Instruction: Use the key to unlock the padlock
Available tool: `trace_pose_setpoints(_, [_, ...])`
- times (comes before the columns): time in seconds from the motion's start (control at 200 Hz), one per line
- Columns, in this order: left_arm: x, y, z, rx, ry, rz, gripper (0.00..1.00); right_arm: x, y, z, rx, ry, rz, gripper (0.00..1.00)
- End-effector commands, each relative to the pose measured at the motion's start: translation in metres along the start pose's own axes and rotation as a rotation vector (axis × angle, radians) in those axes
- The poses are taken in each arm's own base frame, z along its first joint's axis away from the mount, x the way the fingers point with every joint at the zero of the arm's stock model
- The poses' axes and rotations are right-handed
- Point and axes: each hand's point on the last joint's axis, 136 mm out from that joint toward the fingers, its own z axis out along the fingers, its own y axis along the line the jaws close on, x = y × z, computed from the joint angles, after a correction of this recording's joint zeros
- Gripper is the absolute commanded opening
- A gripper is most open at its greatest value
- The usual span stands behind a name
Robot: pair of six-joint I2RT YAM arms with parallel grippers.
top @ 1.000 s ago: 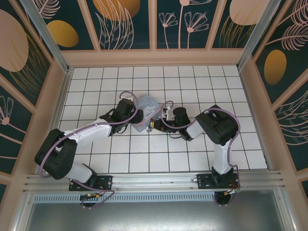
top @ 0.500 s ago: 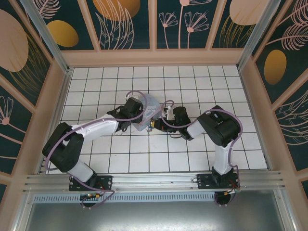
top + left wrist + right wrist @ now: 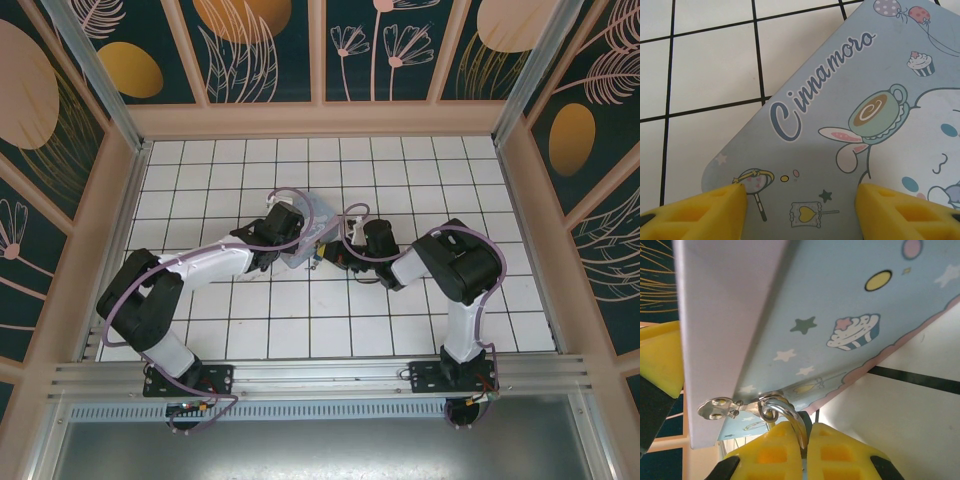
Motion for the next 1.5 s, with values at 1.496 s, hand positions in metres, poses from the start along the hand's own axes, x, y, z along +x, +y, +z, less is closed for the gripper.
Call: trace_pose_setpoints(1.496, [0.099,0.015,0.033,-0.059,0.318,0.164,0.39,-0.041,0.009,-0.024,0.064,-0.206,0.197,0.0])
